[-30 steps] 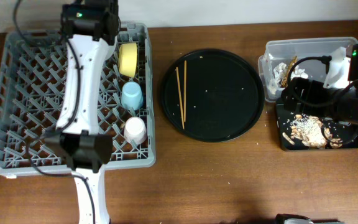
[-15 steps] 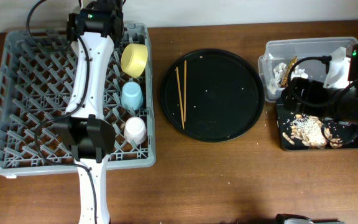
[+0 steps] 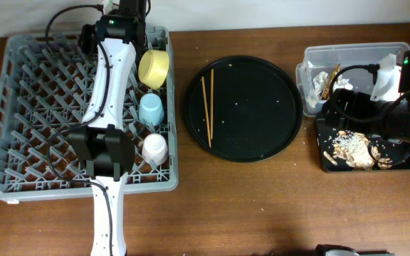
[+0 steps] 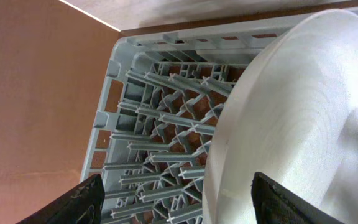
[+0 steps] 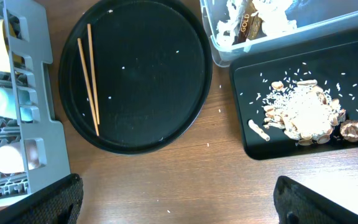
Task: Sort waste into correct bins and load items into the dishwasher rack
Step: 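Carry the white plate into the rack and stand it upright, then grasp a wooden chopstick on the black tray with the left gripper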
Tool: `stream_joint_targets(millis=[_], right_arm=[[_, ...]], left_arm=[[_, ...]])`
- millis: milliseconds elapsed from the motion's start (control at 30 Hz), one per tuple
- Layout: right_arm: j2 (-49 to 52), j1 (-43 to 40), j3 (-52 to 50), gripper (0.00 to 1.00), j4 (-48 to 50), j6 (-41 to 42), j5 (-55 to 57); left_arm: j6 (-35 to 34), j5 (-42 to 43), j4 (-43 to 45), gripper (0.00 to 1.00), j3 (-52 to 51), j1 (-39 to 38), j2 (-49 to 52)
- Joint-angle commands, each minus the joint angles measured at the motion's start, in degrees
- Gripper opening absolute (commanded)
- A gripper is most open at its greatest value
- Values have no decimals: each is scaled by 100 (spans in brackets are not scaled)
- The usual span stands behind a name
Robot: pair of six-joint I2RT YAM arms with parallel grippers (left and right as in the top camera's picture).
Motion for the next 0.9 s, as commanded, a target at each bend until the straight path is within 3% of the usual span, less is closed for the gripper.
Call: stream_joint_targets(millis=[0,100,200,267,467,667,867], right_arm=[[4,-31,-33,98,2,-57,24],[4,-33,-33,98,2,-57,28],[4,-33,-33,98,-15,-57,28],[4,-33,-33,98,-13,-57,28],[4,-33,-33,98,-66,-57,26],[4,-33,-33,98,-146,-59,31],[4,-33,-31,98,-146,-59,28]], left_arm=[[393,1058,-229,83,542,-243,-487],[470,3720,-979,77,785,-785,-863],[352,4750,-1119,77,164,-1386,-743],[-190,4750,-833,75,-376,-1751,-603],[-678,4752,-63,74,-1010,-2269,-129],[-656,4795,232,74,-1023,-2264,723],[-647,4376,459,67,-1034,-2258,901]])
